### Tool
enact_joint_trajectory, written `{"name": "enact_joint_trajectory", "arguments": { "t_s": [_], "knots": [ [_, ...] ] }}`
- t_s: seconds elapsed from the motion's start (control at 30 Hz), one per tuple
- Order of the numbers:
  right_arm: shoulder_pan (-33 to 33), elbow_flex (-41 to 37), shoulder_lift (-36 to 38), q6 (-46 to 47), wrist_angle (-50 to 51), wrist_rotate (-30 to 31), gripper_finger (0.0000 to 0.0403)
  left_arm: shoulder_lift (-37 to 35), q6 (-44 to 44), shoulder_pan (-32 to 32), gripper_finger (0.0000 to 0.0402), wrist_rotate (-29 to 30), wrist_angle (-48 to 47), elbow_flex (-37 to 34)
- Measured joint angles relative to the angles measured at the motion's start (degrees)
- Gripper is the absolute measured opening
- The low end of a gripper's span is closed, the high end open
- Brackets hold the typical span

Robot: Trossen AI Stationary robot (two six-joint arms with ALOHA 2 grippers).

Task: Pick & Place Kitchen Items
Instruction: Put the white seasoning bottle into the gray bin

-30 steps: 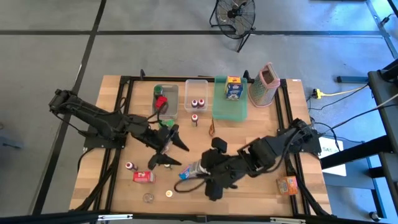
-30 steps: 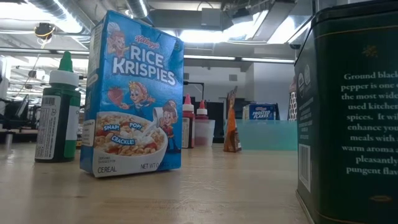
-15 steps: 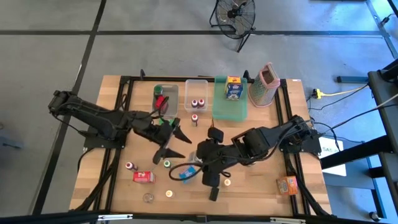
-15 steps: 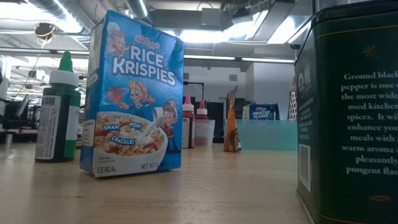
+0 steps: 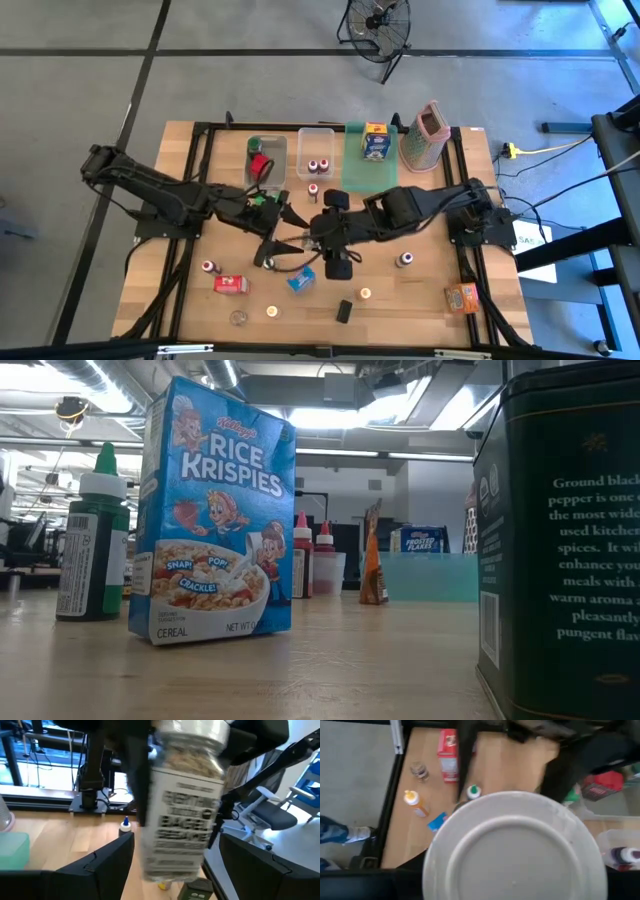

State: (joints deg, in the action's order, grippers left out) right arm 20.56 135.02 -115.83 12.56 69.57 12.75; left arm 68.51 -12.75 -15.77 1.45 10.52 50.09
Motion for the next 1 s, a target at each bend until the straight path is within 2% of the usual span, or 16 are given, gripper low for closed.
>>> {"name": "enact_joint_trajectory", "arguments": {
  "t_s": [0.2,0.33,0.63,0.87,1.0],
  "knots": [
    [-2.8,0.0,0.0,-3.9,-0.5,-5.5,0.0205,0.0,0.0,-1.7,0.0287,6.3,-0.1,0.0],
    [-3.8,0.0,0.0,-5.3,-1.4,-6.1,0.0205,0.0,0.7,-1.8,0.0286,9.6,-0.7,0.0],
    [-4.5,0.0,-0.1,-5.5,-2.4,-7.2,0.0205,0.4,3.2,-1.9,0.0286,12.0,-4.5,0.0],
    [-4.5,0.0,-0.1,-4.0,-4.1,-8.3,0.0205,0.8,10.2,-1.5,0.0287,11.8,-2.8,0.0],
    [-4.7,0.0,-0.1,-3.5,-4.1,-8.3,0.0205,0.9,11.1,-0.8,0.0286,11.4,-1.0,0.0]
  ]
}}
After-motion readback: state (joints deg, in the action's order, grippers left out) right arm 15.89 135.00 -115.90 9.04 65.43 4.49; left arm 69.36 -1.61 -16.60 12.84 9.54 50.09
